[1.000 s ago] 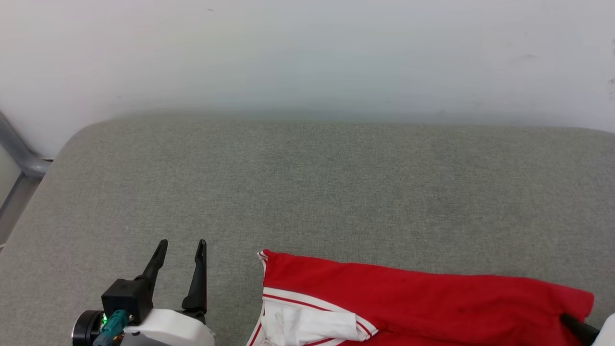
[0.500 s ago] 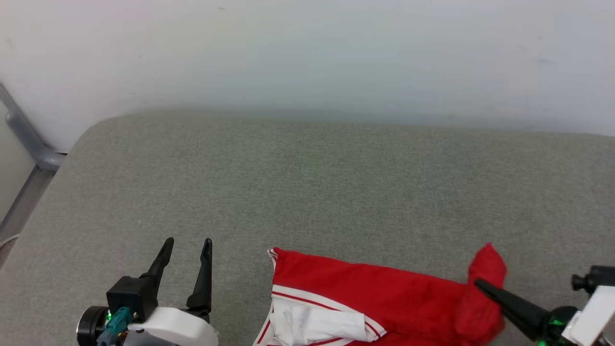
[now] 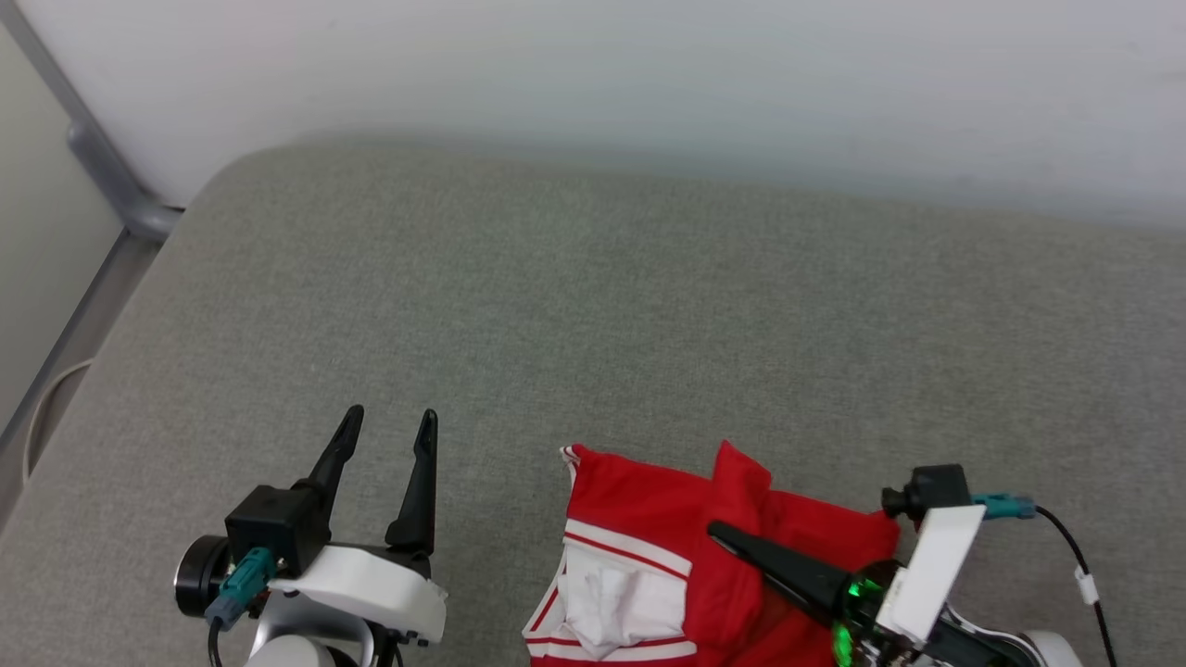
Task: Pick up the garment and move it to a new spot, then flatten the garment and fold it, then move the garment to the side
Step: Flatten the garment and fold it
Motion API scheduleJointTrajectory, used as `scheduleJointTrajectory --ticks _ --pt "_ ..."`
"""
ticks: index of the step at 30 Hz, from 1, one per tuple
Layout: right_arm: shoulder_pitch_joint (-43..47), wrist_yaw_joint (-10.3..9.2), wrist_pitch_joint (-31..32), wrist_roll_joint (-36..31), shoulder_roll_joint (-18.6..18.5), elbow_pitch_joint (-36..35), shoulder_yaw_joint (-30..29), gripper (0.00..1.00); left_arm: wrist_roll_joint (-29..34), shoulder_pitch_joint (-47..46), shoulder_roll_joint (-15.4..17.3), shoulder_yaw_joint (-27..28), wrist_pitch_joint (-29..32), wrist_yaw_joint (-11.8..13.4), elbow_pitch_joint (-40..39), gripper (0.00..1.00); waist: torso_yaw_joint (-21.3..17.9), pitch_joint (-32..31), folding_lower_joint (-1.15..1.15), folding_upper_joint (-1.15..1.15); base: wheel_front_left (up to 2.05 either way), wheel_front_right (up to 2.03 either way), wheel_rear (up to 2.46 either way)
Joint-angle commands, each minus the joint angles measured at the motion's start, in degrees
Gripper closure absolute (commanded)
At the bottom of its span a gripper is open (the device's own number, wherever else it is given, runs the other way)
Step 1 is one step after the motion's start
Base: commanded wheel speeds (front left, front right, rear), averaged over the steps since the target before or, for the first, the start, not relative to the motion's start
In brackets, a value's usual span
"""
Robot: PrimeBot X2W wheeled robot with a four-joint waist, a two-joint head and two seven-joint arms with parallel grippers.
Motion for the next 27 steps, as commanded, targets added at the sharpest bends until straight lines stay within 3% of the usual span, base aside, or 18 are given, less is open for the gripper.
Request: scheduleJointTrajectory --ticks 1,11,12,13,14,15,23,27 --pt "-1.4 -0.03 -1.6 0.0 0.1 0.5 1.3 1.00 0.2 -1.0 -0.3 0.1 -0.3 -0.2 0.2 0.00 1.3 1.8 0.00 0.00 0.00 0.00 0.00" --pt "-5.0 -0.03 -9.1 -0.4 0.1 4.6 10.3 1.00 1.9 -3.7 -3.1 1.9 -0.4 -2.1 1.5 0.00 2.5 6.4 0.00 0.00 0.00 0.00 0.00" --pt "-5.2 -0.03 -9.8 -0.9 0.1 5.0 10.7 0.89 2.2 -3.7 -3.2 2.1 -0.4 -2.2 1.5 0.00 2.4 6.6 0.00 0.00 0.00 0.00 0.00" --pt "-5.5 -0.03 -10.5 -1.3 0.1 5.4 11.1 0.58 2.4 -3.7 -3.5 2.4 -0.4 -2.4 1.6 0.00 2.3 6.7 0.00 0.00 0.00 0.00 0.00" --pt "-5.8 -0.03 -11.2 -1.2 0.1 5.7 11.3 0.04 2.6 -3.7 -3.7 2.6 -0.4 -2.7 1.8 0.00 2.2 6.8 0.00 0.00 0.00 0.00 0.00" --pt "-6.0 -0.03 -11.8 -1.2 0.1 5.7 11.6 0.00 2.8 -3.7 -4.0 2.8 -0.4 -2.8 1.9 0.00 2.1 6.8 0.00 0.00 0.00 0.00 0.00" --pt "-6.6 -0.03 -17.0 -4.3 -0.8 -0.4 12.9 0.00 4.2 -2.4 -5.4 4.0 -0.4 -4.5 3.4 0.00 0.5 4.2 0.00 0.00 0.00 0.00 0.00" --pt "-5.6 -0.02 -22.7 -9.6 -3.1 -4.8 12.3 0.00 4.6 -1.2 -5.7 4.2 -0.4 -5.0 4.4 0.00 -0.5 1.9 0.00 0.00 0.00 0.00 0.00"
